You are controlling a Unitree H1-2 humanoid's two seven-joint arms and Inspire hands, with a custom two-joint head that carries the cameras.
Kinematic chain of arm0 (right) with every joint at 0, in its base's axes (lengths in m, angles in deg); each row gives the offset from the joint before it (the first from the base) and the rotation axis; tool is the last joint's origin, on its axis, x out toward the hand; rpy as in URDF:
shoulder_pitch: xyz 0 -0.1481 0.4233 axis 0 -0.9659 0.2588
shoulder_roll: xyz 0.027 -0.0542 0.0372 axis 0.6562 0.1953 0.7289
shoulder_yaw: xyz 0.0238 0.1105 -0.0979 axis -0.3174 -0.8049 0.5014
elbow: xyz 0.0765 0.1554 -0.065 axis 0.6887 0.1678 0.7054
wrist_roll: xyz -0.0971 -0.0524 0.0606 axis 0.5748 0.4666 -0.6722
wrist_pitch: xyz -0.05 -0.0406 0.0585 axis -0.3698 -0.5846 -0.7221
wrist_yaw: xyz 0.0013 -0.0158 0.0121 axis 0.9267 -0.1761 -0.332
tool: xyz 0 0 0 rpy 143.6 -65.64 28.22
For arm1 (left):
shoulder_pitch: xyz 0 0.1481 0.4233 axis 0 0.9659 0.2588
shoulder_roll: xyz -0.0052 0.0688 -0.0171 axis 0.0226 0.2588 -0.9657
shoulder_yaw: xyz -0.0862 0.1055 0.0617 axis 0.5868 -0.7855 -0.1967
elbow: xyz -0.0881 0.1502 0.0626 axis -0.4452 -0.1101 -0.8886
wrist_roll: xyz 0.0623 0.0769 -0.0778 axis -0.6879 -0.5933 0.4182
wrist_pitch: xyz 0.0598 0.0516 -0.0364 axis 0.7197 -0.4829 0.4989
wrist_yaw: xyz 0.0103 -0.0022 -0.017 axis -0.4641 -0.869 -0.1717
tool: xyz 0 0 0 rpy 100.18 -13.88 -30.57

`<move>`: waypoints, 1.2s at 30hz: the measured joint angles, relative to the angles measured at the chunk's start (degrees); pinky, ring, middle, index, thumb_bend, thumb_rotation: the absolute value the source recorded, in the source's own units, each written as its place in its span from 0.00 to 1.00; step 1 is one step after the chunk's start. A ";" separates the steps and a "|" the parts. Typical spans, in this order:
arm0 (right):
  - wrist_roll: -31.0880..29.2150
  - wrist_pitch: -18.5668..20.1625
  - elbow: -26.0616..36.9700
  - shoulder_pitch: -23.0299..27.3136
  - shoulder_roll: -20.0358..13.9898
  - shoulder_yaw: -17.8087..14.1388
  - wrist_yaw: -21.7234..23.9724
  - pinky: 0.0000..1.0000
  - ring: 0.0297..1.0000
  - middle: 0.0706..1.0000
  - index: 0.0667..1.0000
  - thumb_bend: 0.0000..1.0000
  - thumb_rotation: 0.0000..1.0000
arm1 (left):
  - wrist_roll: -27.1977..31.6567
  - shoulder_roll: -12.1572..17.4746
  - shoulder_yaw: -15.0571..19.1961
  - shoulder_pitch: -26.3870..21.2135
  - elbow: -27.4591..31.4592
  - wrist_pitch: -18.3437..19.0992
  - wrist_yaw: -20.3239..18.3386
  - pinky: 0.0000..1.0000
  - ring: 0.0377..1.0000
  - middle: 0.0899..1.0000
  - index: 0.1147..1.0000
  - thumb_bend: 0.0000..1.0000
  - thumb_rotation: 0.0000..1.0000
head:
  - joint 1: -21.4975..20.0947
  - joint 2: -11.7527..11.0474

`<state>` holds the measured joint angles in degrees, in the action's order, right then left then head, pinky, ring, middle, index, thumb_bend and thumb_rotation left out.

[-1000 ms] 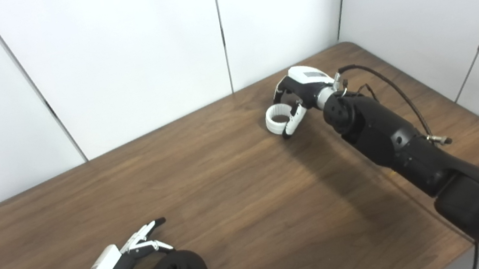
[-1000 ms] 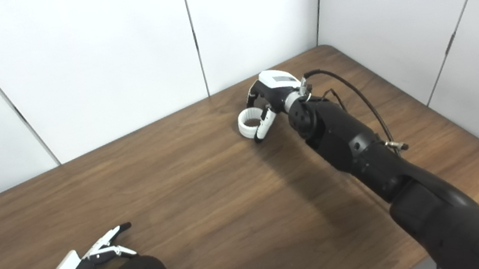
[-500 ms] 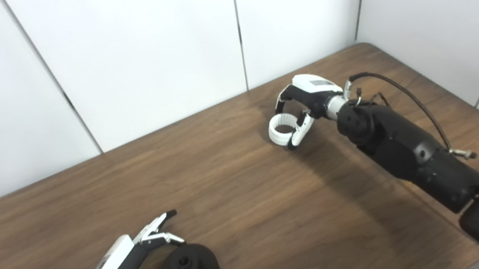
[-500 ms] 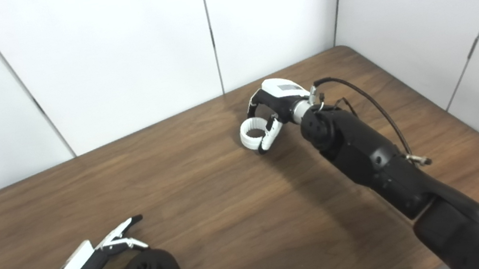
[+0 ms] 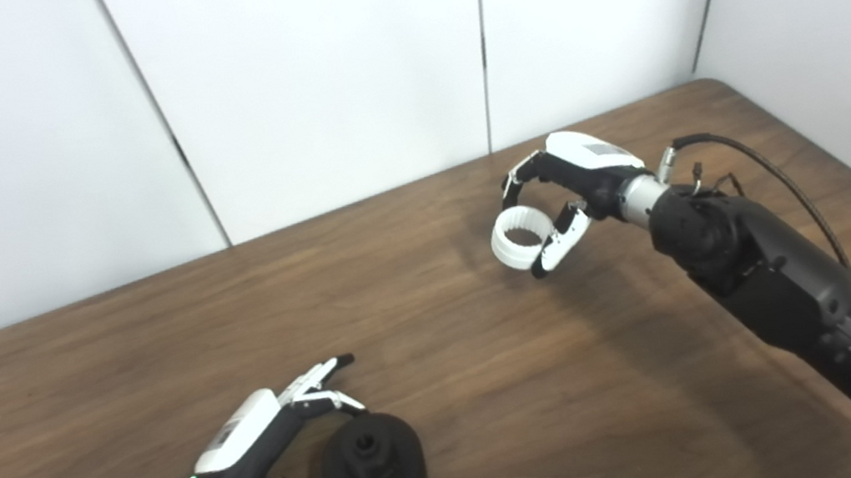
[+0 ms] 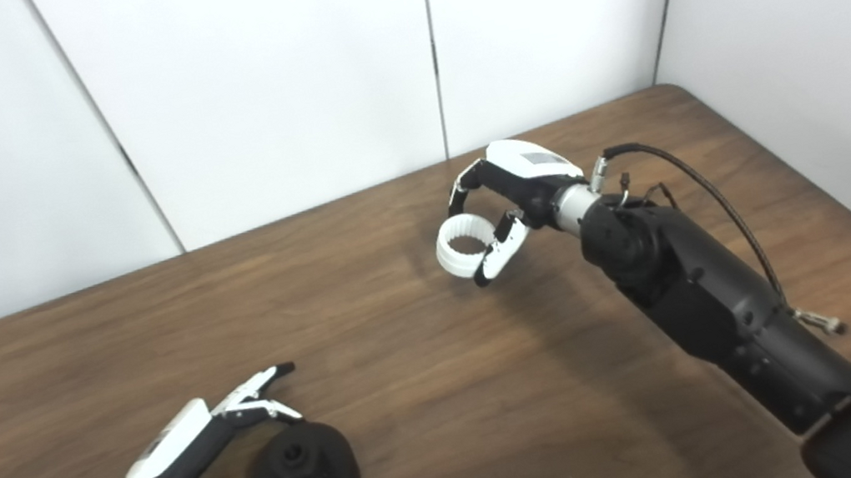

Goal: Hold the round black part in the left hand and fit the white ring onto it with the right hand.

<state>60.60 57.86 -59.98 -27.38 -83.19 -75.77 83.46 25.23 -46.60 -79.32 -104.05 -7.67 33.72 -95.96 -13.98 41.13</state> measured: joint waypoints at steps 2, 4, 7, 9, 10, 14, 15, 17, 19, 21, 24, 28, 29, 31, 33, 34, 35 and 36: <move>-0.59 -0.04 1.34 -0.07 0.06 -0.01 0.75 0.75 0.84 0.79 0.45 0.52 0.14 | -0.36 -0.34 0.01 0.01 -0.06 0.05 0.16 0.96 1.00 0.99 0.42 0.52 0.07 | 0.71 0.26; -1.29 -0.04 2.90 -0.31 0.15 -0.06 1.49 0.75 0.84 0.79 0.45 0.52 0.14 | -0.79 -0.53 0.00 0.06 -0.10 0.06 0.50 0.95 1.00 0.98 0.42 0.52 0.07 | 1.68 0.44; -2.48 -0.06 5.08 -1.05 0.24 -0.16 2.43 0.74 0.83 0.79 0.45 0.52 0.14 | -1.41 -0.90 -0.13 0.10 -0.12 0.10 1.10 0.95 1.00 0.98 0.42 0.52 0.07 | 3.17 0.79; -2.94 -0.11 6.73 -1.58 0.25 -0.15 3.21 0.74 0.83 0.79 0.45 0.52 0.14 | -1.61 -1.33 -0.20 0.10 -0.21 0.25 1.28 0.92 1.00 0.98 0.42 0.52 0.07 | 4.92 1.14; -3.11 -0.16 7.31 -1.77 0.25 -0.15 3.65 0.75 0.83 0.80 0.45 0.52 0.14 | -1.69 -1.64 -0.21 0.07 -0.33 0.34 1.33 0.92 1.00 0.98 0.42 0.52 0.07 | 5.54 1.32; -4.15 -0.37 9.74 -2.54 0.25 -0.14 4.93 0.75 0.84 0.80 0.44 0.52 0.14 | -2.10 -2.95 -0.28 -0.07 -0.73 0.63 1.50 0.93 1.00 0.98 0.42 0.52 0.07 | 8.00 1.93; -4.34 -0.49 10.34 -2.69 0.25 -0.14 5.17 0.75 0.84 0.80 0.44 0.52 0.14 | -2.25 -3.20 -0.31 -0.10 -0.73 0.82 1.51 0.93 1.00 0.99 0.42 0.52 0.07 | 8.88 2.11; -4.56 -0.54 11.08 -2.84 0.24 -0.13 5.98 0.75 0.84 0.80 0.44 0.52 0.14 | -2.44 -3.56 -0.51 -0.29 -0.73 1.36 1.51 0.93 1.00 0.99 0.42 0.52 0.07 | 9.49 2.20; -4.86 -0.55 12.31 -3.13 0.25 -0.13 6.32 0.76 0.84 0.80 0.44 0.52 0.14 | -2.84 -3.94 -0.63 -0.45 -0.73 1.72 1.51 0.93 1.00 0.99 0.42 0.52 0.07 | 9.94 2.37; -5.11 -0.62 13.70 -3.40 0.25 -0.06 6.80 0.77 0.85 0.80 0.44 0.52 0.14 | -3.35 -4.27 -0.66 -0.53 -0.73 1.86 1.52 0.93 1.00 0.99 0.42 0.52 0.07 | 11.16 2.55; -5.47 -0.84 14.67 -3.71 0.25 0.17 7.55 0.79 0.85 0.80 0.44 0.52 0.14 | -3.54 -4.73 -0.73 -0.62 -0.73 2.27 1.58 0.93 1.00 0.99 0.42 0.52 0.07 | 12.40 2.81; -5.49 -0.86 16.41 -4.40 0.35 0.86 8.71 0.79 0.86 0.80 0.44 0.52 0.14 | -3.60 -5.01 -0.68 -0.68 -0.74 2.40 1.82 0.93 1.00 0.99 0.42 0.52 0.07 | 13.63 2.99; -5.48 -0.85 16.66 -4.48 0.45 1.05 8.88 0.79 0.86 0.80 0.44 0.52 0.14 | -3.61 -5.19 -0.55 -0.91 -0.76 2.68 2.05 0.93 1.00 0.99 0.42 0.52 0.07 | 13.89 3.08; -5.36 -0.82 17.01 -4.52 0.74 1.38 9.49 0.78 0.86 0.80 0.44 0.52 0.14 | -3.63 -5.36 -0.95 -1.00 -0.91 3.02 2.05 0.93 1.00 0.99 0.42 0.52 0.07 | 14.07 3.16; -5.03 -0.82 17.82 -4.78 0.96 1.78 9.91 0.78 0.86 0.80 0.44 0.52 0.15 | -3.64 -5.74 -0.74 -1.07 -0.90 3.40 2.33 0.93 1.00 0.99 0.42 0.52 0.07 | 14.07 3.17; -4.94 -0.86 17.96 -4.75 1.17 2.01 10.03 0.79 0.86 0.80 0.44 0.52 0.15 | -3.64 -5.70 -0.86 -1.13 -0.90 3.56 2.32 0.94 1.00 0.99 0.42 0.52 0.07 | 14.07 3.17; -4.73 -0.92 17.98 -4.77 1.35 2.12 10.25 0.79 0.86 0.80 0.44 0.52 0.15 | -3.64 -5.73 -0.86 -1.14 -0.89 3.62 2.33 0.95 1.00 0.99 0.42 0.52 0.07 | 13.98 3.43; -4.44 -1.01 17.98 -4.76 1.39 2.40 10.50 0.79 0.86 0.81 0.44 0.52 0.15 | -3.64 -5.72 -0.90 -1.15 -0.89 3.65 2.32 0.96 1.00 0.99 0.42 0.52 0.07 | 13.98 3.43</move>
<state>56.16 56.85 -42.00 -32.14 -81.80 -73.37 93.96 21.59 -52.32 -80.22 -105.20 -8.57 37.37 -93.63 0.00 44.56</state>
